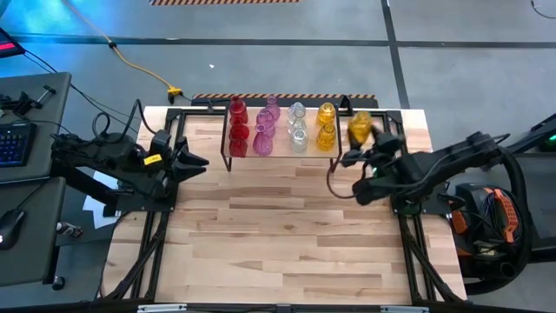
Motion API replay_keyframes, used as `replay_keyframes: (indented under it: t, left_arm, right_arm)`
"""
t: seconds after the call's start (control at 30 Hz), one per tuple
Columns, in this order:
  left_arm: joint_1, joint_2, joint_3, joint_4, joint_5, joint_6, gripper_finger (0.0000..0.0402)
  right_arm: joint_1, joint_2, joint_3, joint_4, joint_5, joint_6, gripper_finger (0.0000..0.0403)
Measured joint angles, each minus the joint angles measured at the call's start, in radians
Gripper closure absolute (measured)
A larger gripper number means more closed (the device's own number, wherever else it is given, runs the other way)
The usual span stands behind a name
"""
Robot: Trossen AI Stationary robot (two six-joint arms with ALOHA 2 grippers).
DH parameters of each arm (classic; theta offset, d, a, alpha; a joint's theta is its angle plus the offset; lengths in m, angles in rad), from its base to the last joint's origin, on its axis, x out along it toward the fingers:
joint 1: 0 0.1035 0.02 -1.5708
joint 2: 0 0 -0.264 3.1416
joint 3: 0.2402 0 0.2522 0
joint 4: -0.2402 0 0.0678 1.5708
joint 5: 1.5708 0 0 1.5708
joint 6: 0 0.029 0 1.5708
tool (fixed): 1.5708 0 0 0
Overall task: Sort vases onto shelf
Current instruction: Put the yellow vase on the shelf aligned with the other yellow vases
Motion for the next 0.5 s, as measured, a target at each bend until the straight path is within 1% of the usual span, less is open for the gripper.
replay_keyframes:
  t: [0.1,0.17,0.27,0.37,0.5]
  left_arm:
    - [0.0,0.0,0.0,0.015,0.0,0.001,0.0282]
    - [0.0,0.0,0.0,0.018,0.0,0.001,0.0282]
    - [0.0,0.0,0.0,0.017,0.0,0.003,0.0282]
    - [0.0,0.0,0.0,0.017,0.0,0.004,0.0282]
    - [0.0,0.0,0.0,0.017,-0.004,0.004,0.0282]
  right_arm:
    - [0.013,0.002,-0.118,0.169,0.002,-0.018,0.0146]
    - [0.021,0.002,-0.194,0.287,0.029,-0.02,0.0146]
    - [0.023,0.003,-0.301,0.476,0.041,-0.065,0.0146]
    - [0.022,0.014,-0.382,0.705,0.042,-0.194,0.0146]
    - [0.016,0.034,-0.427,0.943,0.029,-0.426,0.0146]
